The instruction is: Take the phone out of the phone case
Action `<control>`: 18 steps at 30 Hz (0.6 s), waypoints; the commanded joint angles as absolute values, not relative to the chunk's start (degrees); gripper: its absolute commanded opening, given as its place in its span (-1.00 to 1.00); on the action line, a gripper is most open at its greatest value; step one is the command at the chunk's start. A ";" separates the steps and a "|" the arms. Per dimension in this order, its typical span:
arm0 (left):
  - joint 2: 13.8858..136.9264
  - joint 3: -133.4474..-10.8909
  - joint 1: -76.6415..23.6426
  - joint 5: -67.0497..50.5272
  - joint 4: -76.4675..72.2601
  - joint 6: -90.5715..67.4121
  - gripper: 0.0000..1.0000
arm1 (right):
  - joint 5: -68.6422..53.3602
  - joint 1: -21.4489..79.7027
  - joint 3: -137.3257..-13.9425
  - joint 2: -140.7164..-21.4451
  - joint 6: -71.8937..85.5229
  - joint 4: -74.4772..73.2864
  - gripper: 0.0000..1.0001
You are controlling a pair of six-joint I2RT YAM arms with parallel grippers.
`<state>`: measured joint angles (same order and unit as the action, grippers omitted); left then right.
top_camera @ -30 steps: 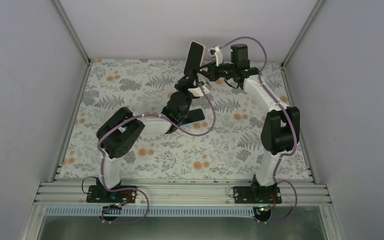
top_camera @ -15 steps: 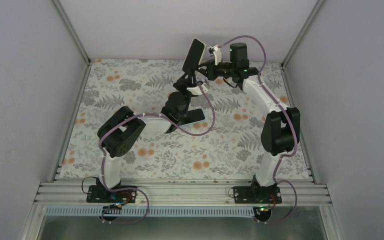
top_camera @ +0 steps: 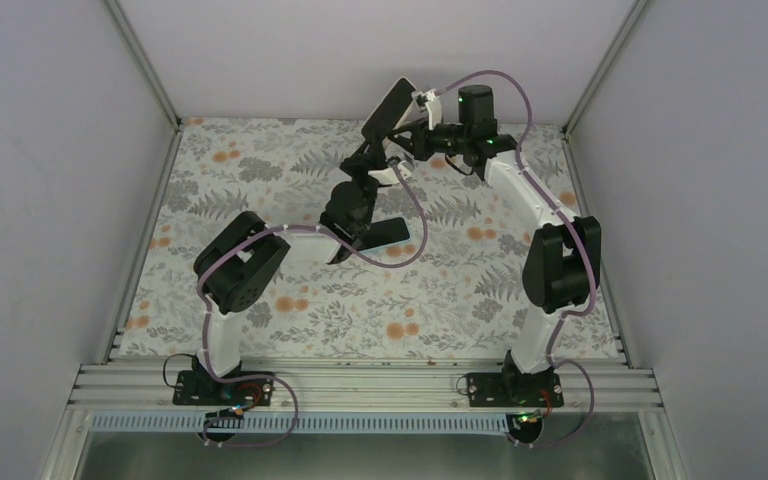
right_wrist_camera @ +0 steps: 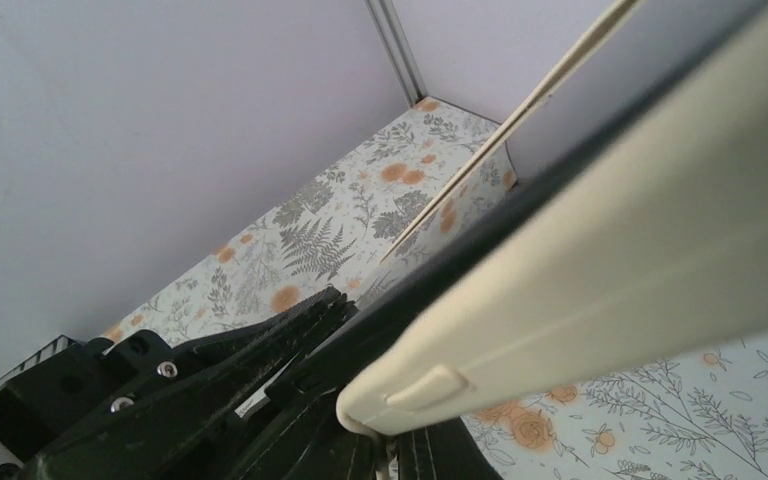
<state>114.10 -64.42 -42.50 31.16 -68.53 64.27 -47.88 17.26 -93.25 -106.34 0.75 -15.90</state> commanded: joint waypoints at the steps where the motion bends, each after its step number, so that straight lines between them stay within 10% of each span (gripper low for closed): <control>1: 113.49 -70.40 -37.27 34.81 -76.92 65.13 -0.93 | -60.00 21.09 -90.53 -105.60 -2.63 -31.58 -0.95; 18: 105.61 -64.16 -37.35 35.31 -72.15 62.15 -0.95 | -33.81 19.34 -96.07 -107.50 -15.87 -40.16 -0.93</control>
